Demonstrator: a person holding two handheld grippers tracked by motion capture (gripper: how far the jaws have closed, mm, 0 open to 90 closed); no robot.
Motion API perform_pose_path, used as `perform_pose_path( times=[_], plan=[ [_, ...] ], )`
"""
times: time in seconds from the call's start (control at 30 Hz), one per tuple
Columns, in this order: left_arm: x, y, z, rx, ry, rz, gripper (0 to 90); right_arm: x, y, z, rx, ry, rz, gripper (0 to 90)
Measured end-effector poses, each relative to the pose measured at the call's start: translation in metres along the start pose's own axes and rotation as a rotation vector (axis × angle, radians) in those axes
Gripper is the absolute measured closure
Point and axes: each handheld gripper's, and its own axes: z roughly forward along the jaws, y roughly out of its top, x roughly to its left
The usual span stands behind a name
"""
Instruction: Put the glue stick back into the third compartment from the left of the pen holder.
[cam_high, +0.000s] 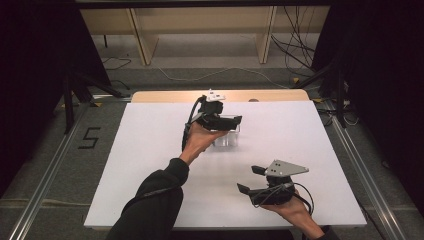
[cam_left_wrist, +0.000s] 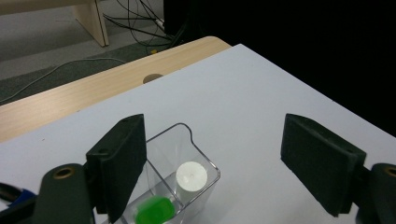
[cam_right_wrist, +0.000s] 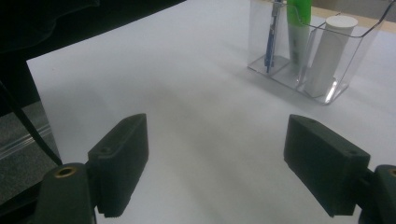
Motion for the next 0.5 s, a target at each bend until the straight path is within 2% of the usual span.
perform_pose_path(
  times=[0.07,0.23,0.5],
  plan=[
    [0.001,-0.001,-0.005,-0.001,-0.012,-0.005,21.9,0.0,0.0,0.0,0.001,-0.001,0.0,23.0],
    [0.002,-0.009,-0.016,0.011,-0.036,0.025,21.3,0.0,0.0,-0.001,0.0,-0.004,0.001,23.0],
    [0.005,-0.027,-0.034,0.022,-0.069,0.026,20.6,0.0,0.0,0.0,-0.001,-0.002,0.006,23.0]
  ],
)
